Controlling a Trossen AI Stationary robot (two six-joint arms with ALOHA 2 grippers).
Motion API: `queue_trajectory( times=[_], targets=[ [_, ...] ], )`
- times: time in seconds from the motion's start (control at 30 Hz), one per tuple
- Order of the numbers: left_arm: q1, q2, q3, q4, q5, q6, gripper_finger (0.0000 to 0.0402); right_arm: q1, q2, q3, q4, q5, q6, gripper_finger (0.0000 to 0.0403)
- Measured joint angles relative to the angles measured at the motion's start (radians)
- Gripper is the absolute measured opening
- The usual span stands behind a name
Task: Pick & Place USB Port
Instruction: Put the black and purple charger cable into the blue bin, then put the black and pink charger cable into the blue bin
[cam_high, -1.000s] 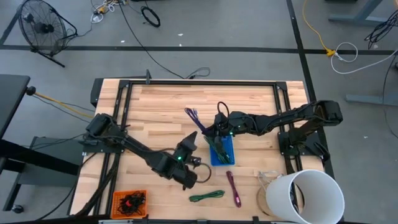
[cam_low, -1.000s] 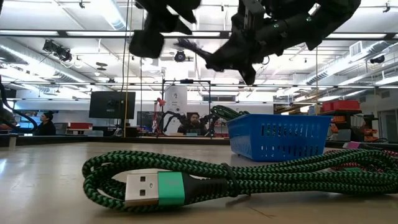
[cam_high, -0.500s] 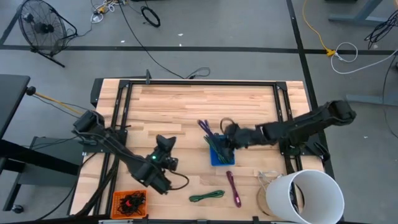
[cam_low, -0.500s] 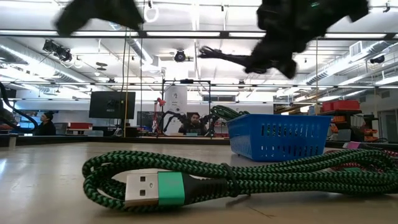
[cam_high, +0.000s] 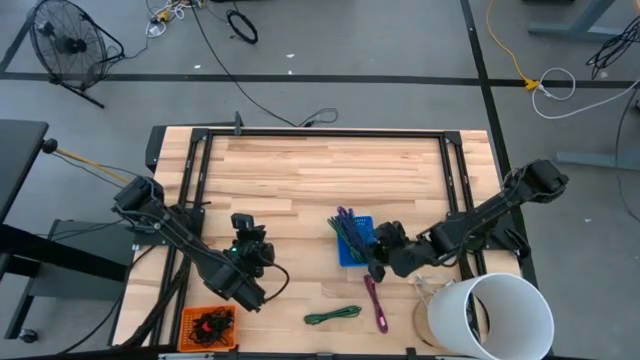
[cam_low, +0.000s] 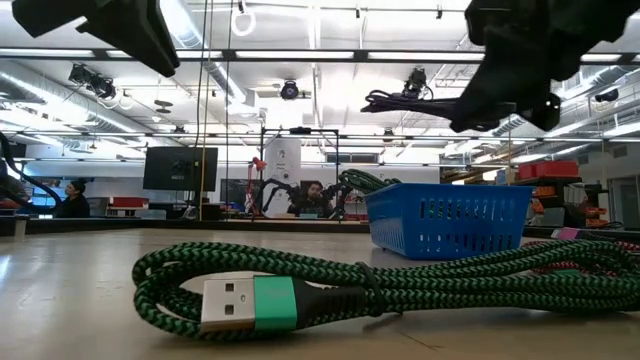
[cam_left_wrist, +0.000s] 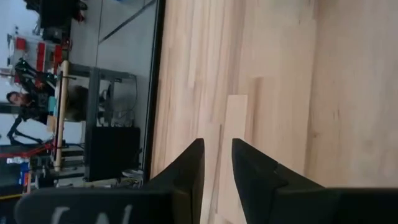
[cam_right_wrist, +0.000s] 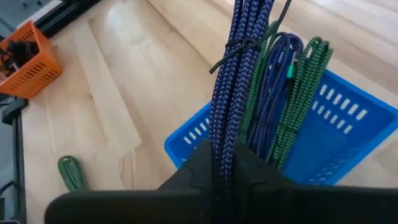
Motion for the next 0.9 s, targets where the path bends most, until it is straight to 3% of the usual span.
queue_trajectory(
  times=[0.3, 0.67, 0.9],
  targets=[
    [0.0, 0.0, 0.0, -0.01, -0.005, -0.043, 0.0085, 0.015, 0.037, 0.0, -0.046, 0.008, 0.063, 0.0021],
    [0.0, 0.0, 0.0, -0.007, -0.011, -0.042, 0.0085, 0.015, 0.08, 0.0, -0.014, 0.008, 0.052, 0.0161],
    [0.0, 0.0, 0.0, -0.003, -0.015, -0.043, 0.0085, 0.005, 0.08, 0.0, 0.024, 0.029, -0.005, 0.0192]
  ],
)
